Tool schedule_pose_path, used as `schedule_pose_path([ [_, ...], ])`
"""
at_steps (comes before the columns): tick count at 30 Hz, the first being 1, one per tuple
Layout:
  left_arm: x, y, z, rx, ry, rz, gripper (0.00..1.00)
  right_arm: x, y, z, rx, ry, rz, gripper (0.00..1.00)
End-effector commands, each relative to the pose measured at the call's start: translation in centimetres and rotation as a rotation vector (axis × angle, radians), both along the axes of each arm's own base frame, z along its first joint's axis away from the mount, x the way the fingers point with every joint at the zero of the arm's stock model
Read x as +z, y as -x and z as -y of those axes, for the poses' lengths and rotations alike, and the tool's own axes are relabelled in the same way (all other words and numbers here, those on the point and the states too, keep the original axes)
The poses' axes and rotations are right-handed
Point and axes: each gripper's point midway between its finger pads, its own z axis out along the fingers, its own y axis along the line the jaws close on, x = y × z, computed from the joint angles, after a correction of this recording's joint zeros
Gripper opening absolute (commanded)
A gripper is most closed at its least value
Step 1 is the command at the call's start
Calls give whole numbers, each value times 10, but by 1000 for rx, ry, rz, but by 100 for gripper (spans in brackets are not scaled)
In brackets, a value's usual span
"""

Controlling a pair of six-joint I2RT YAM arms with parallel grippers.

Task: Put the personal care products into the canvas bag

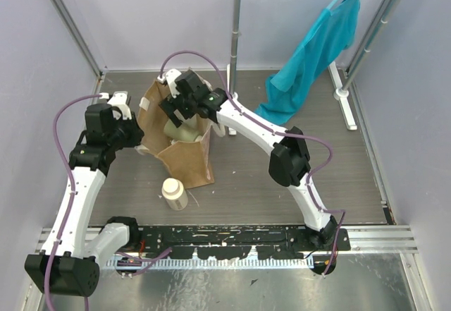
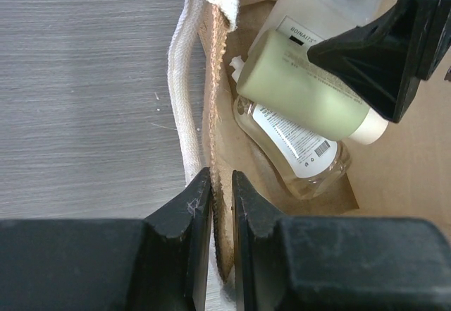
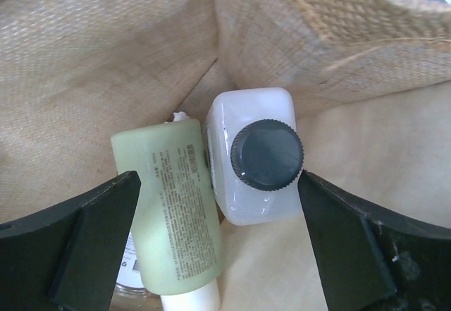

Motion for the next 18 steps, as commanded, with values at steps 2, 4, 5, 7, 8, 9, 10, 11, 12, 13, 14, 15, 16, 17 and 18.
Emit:
schedule_pose_path([
  [2, 11, -1, -2, -4, -15, 47, 24, 11, 24, 1, 28, -12, -45, 100],
  [4, 10, -1, -2, -5, -15, 45, 24, 12, 23, 2, 24, -6, -38, 100],
  [5, 10, -1, -2, -4, -15, 45, 24, 14, 22, 3, 21, -2, -32, 100],
  [7, 10, -1, -2, -5, -14, 46, 24, 15, 21, 5, 13, 6, -25, 100],
  [8, 10, -1, -2, -4, -17, 47, 24, 18, 20, 6, 9, 7, -19, 100],
  [9, 10, 0, -2, -4, -17, 46, 24, 20, 19, 8, 3, 10, -14, 100],
  [10, 10, -1, -2, -4, -18, 47, 24, 22, 19, 9, -1, 13, -7, 100],
  [11, 11, -1, -3, -3, -19, 49, 24, 25, 18, 11, -7, 14, 1, 100],
  [12, 10, -1, -2, -4, -19, 48, 24, 30, 17, 12, -15, 15, 9, 100],
  [13, 10, -1, -3, -2, -20, 48, 24, 37, 17, 15, -27, 19, 14, 100],
  [14, 11, -1, -3, -1, -20, 50, 24, 47, 15, 17, -42, 14, 28, 100],
  [15, 11, -1, -3, -2, -21, 49, 24, 56, 14, 20, -56, 10, 40, 100],
  [16, 11, -1, -3, 0, -21, 50, 24, 68, 14, 22, -64, 2, 56, 100],
  [17, 11, -1, -4, 1, -21, 49, 24, 80, 14, 25, -70, -8, 73, 100],
  [18, 11, -1, -3, 0, -21, 50, 24, 90, 14, 28, -76, -17, 91, 100],
])
